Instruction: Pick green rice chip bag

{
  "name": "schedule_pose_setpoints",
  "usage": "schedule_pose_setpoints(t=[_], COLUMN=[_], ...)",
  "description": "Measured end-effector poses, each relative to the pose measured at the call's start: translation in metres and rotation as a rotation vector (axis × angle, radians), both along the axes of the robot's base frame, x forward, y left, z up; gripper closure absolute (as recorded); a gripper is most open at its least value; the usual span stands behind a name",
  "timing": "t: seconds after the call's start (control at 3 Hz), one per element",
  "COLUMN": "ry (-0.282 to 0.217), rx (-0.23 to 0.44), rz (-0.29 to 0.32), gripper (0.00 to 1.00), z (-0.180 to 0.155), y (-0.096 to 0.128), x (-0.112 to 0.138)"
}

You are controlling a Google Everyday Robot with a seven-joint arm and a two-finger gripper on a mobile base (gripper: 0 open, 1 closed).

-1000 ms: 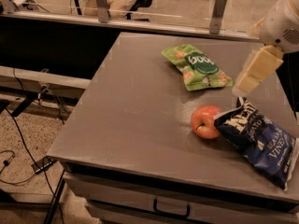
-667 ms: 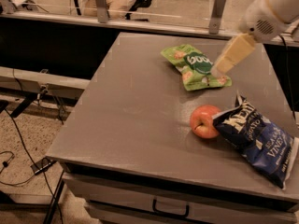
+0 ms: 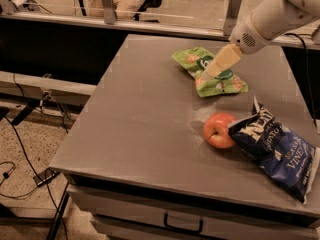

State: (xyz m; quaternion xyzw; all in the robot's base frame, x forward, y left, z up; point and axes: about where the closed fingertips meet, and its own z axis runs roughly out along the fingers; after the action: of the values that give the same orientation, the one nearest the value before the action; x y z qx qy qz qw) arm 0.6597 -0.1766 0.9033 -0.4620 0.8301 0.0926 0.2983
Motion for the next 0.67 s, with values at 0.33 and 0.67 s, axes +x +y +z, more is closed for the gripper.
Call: schedule_pose_setpoints(t=[0.33, 0.67], ry=[-0.003, -0.03], rx=[0.013, 0.034], rz=[-0.018, 0.006], gripper=[0.0, 0.18], z=[-0.033, -0.07], y=[0.012, 0.019], x=[0.013, 0.017])
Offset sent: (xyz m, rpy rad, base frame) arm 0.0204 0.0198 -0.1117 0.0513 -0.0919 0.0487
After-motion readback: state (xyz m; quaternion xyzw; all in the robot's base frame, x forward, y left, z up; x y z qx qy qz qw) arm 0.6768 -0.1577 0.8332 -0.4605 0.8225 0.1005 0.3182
